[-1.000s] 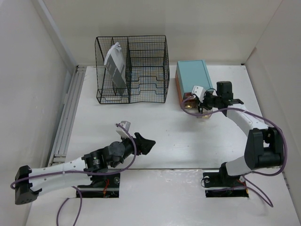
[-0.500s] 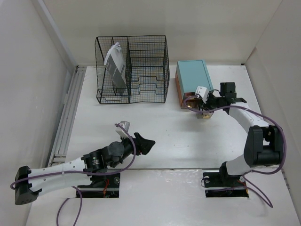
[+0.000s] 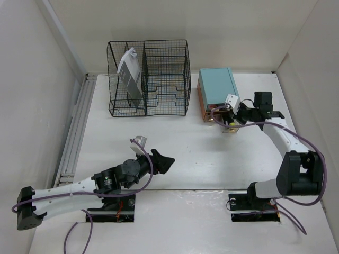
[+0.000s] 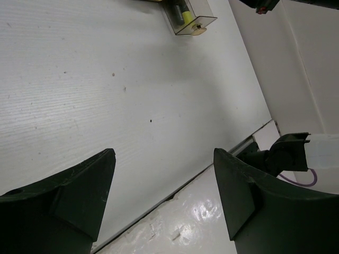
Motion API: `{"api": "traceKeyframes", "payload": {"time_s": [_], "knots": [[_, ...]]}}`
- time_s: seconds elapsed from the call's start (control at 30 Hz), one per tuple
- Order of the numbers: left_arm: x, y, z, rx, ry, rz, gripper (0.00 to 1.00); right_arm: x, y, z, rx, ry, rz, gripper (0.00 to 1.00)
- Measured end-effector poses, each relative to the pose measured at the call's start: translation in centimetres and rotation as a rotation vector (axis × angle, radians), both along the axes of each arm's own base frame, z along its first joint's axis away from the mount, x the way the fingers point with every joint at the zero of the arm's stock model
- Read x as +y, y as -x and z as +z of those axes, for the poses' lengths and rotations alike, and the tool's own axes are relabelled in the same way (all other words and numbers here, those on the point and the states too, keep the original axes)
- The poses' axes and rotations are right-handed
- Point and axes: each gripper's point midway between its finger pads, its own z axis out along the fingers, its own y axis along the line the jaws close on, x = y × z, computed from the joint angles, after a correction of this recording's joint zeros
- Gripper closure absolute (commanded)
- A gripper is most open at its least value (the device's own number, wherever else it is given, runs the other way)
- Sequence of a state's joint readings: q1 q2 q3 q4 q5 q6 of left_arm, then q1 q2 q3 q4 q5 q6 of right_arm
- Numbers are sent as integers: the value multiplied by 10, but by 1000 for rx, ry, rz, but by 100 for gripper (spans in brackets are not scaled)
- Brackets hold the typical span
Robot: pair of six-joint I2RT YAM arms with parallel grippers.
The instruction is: Organize the desk
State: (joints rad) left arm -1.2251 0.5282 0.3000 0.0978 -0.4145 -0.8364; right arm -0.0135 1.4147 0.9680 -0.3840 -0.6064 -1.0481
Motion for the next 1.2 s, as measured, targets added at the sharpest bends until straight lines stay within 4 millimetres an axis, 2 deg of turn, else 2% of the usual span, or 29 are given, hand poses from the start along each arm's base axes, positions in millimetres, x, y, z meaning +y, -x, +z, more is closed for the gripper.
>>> {"api": "traceKeyframes", "payload": {"time_s": [0.1, 0.2, 0.3, 0.37, 0.5, 0.73, 0.97, 1.2], "knots": [[0, 0, 0, 0, 0, 0, 28, 4, 5, 14, -32, -12, 23, 100], [0, 0, 0, 0, 0, 0, 28, 8, 18, 13, 3, 14, 103, 100], [0, 0, 0, 0, 0, 0, 28, 9, 28, -4, 96, 51, 195, 100], [0, 0, 0, 0, 0, 0, 28, 7, 37, -23, 175, 69, 235, 100], [0, 0, 0, 0, 0, 0, 28, 0, 52, -51, 296, 110, 251, 100], [0, 0, -2, 2, -6, 0, 28, -16, 36, -63, 268, 182, 116, 100], [-1, 0, -8, 10, -28, -1, 28, -6, 18, -62, 166, 250, -34, 100], [-1, 0, -7, 10, -28, -1, 28, -3, -19, -56, -23, 318, -177, 100]]}}
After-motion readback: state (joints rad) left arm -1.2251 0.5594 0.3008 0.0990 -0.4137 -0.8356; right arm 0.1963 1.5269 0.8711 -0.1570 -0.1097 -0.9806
